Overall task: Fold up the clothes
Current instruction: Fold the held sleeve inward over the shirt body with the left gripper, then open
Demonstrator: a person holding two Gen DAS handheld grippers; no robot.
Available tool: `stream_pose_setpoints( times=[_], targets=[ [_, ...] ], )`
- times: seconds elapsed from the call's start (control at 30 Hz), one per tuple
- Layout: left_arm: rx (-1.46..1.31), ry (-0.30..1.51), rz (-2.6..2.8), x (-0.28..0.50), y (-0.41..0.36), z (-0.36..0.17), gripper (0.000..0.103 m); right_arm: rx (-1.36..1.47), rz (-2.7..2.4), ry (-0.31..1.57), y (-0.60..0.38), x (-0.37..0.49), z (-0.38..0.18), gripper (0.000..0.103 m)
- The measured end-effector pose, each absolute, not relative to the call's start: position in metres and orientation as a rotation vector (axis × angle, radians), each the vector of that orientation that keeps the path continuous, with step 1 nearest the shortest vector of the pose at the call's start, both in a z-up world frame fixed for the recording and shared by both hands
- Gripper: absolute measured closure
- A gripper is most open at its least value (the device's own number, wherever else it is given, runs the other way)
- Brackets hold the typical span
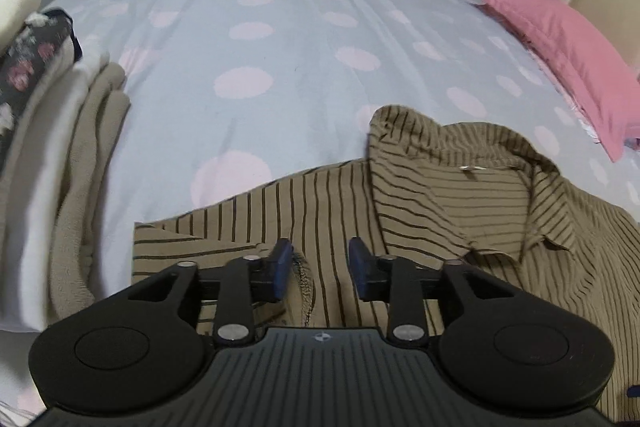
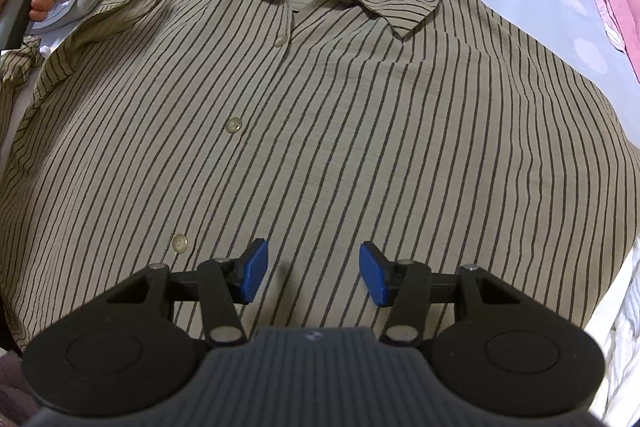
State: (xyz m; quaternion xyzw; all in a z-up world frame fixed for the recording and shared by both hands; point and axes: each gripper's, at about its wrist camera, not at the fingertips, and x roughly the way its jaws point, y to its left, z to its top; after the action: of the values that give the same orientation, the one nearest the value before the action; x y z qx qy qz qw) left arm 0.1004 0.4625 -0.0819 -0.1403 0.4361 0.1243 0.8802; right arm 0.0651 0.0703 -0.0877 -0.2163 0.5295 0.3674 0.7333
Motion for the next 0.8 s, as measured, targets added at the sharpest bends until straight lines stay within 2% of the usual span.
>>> stream_pose_setpoints(
  times=[0.2,0.4,0.6,0.8],
  targets=[
    [-0.153,0.912,0.224,0.066,0.444,-0.054,0.072,-0.492,0.826,1.144,0.070,0.059,-0.084,0.049],
    [0.016,0.990,0.184,0.028,0.407,-0.065,0.086,-0.494,0.835,1.123,0.069,0.053,-0.078,0.049],
    [0.226,1.065,0.169,-0.007,0.373,-0.085,0.088,-0.499,0.838,1.108,0.067,0.047,-0.076,0.049],
    [0.423,1.052,0.195,-0.029,0.362,-0.111,0.089,-0.506,0.840,1.105,0.067,0.045,-0.077,0.049]
  ],
)
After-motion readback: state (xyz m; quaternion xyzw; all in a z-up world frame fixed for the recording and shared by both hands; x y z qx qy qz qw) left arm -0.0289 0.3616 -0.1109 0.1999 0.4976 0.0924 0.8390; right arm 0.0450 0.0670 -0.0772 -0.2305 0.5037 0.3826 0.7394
